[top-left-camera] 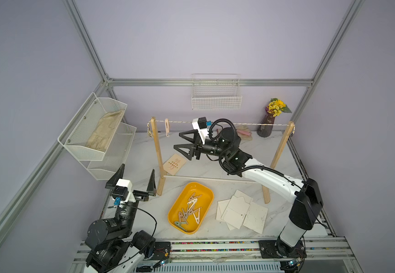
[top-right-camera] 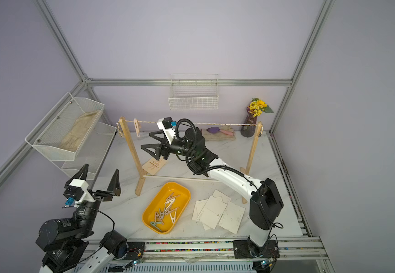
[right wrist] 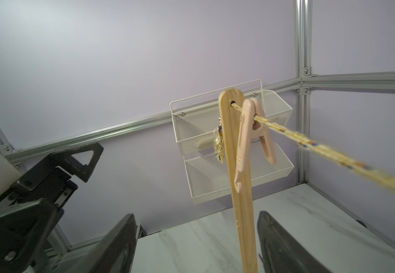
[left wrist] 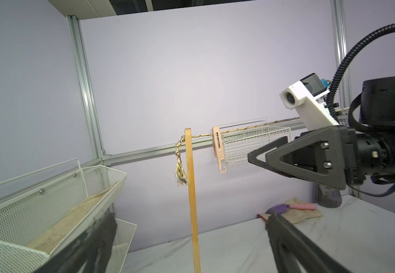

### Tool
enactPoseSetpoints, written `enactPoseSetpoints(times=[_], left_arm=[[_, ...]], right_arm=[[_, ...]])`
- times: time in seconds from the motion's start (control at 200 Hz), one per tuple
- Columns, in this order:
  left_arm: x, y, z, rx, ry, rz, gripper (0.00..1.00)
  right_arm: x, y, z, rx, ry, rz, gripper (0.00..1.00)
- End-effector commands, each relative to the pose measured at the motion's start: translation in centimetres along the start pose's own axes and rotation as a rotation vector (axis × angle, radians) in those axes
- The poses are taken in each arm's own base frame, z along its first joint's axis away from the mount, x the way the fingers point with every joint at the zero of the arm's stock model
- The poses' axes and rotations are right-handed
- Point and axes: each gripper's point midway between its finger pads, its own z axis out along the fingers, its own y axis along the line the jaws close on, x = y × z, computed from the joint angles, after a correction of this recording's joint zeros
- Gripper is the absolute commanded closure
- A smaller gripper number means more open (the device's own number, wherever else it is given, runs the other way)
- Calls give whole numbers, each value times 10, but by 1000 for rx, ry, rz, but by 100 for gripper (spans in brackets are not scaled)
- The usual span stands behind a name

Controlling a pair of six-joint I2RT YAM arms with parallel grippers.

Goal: Remove the postcards from the strings
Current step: Remove the clamp from the clothesline.

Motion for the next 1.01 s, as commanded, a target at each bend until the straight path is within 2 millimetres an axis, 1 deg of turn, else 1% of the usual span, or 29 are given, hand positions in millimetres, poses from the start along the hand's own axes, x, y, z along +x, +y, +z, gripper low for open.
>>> enactPoseSetpoints(times=[0.0, 0.16, 0.325, 0.415, 0.495, 0.61, 0.845, 0.91, 1.0], left_arm=[[19, -4, 2, -1, 49, 49, 0], [36, -18, 11, 47, 96, 64, 0], [49, -25, 19, 57, 133, 57, 0], [53, -27, 21, 57, 126, 54, 0], [55, -30, 22, 63, 125, 52, 0], [59, -32, 23, 68, 130, 54, 0], [60, -34, 24, 75, 128, 52, 0], [60, -34, 24, 75, 128, 52, 0], [61, -34, 24, 74, 129, 53, 0]], right_arm=[[-25, -2, 12, -7, -110, -12, 15], [-20, -19, 29, 27, -117, -21, 14], [-20, -23, 37, 37, -130, -39, 10], [-20, -24, 40, 48, -129, -53, 4], [-22, -27, 40, 70, -136, -65, 3], [-24, -29, 41, 84, -145, -79, 3], [-24, -32, 53, 62, -131, -99, 3], [-23, -32, 56, 55, -126, -100, 5], [-22, -31, 58, 45, -121, -103, 14]])
